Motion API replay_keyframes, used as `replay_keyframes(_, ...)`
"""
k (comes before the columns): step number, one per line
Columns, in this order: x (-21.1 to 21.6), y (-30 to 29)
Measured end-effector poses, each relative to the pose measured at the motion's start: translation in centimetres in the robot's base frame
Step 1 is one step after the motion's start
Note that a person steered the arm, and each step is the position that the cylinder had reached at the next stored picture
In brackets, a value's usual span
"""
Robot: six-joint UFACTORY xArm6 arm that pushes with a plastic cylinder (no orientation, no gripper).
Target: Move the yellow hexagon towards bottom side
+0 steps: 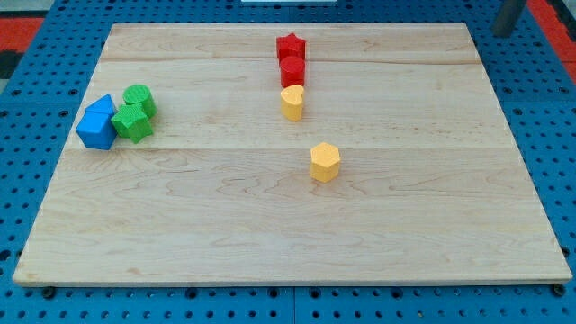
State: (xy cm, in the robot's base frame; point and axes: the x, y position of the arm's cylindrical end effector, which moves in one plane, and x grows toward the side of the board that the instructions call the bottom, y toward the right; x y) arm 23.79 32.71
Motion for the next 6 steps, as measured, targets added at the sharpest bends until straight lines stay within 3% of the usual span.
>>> replay_keyframes(2, 0.5, -16.7)
replay_keyframes(3, -2.7, -23.2)
replay_keyframes(4, -4.6, -25.3)
replay_keyframes(6, 1.0, -28.6)
